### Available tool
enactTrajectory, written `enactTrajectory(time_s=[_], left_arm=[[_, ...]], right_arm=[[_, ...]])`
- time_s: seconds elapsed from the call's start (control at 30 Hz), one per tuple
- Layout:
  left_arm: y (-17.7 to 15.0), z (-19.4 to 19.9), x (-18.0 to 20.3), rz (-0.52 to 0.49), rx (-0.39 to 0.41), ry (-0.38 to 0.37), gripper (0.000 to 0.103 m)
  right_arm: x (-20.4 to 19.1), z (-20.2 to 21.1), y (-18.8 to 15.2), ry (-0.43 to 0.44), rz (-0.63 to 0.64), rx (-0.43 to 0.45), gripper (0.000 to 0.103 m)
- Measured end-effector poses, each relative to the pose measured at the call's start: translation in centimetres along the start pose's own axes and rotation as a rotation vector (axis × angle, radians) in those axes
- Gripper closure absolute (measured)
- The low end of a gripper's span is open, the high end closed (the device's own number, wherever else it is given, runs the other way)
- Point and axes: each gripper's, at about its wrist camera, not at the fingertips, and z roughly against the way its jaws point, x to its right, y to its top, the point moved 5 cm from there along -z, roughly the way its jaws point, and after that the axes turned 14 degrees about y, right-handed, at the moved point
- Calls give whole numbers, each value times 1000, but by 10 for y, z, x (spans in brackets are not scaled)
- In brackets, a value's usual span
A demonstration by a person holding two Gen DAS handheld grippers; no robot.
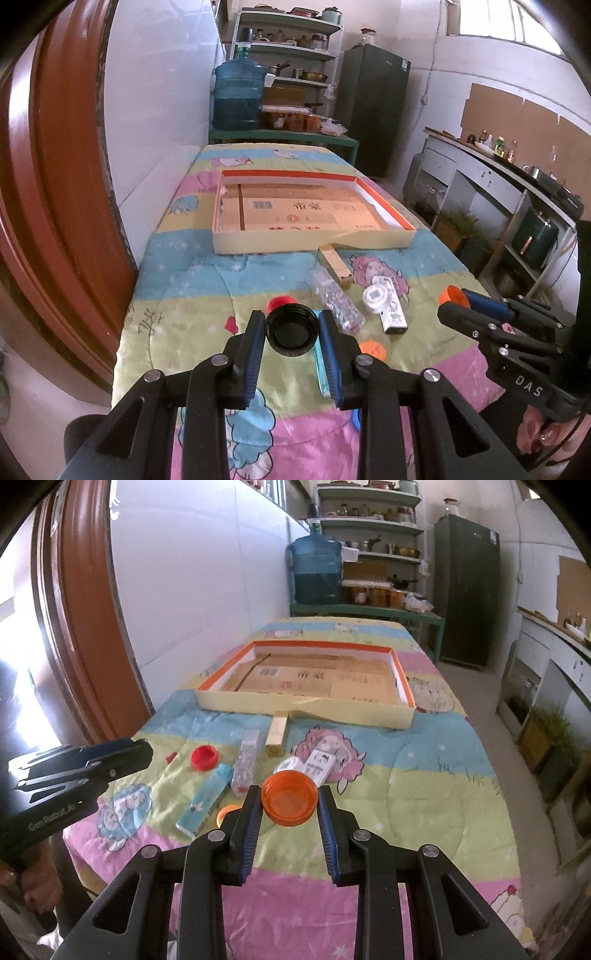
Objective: Organize rigid objects
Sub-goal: 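Carry both caps over the cardboard tray with both grippers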
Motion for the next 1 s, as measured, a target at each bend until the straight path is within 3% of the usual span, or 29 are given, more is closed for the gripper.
enactTrajectory(time_s=[0.13,1.0], left_arm=[[13,-6,-2,15,-11,33,73],[93,-56,3,55,-19,81,73]], right_arm=[[4,1,8,0,1,9,73],[31,-21,69,36,24,35,73]])
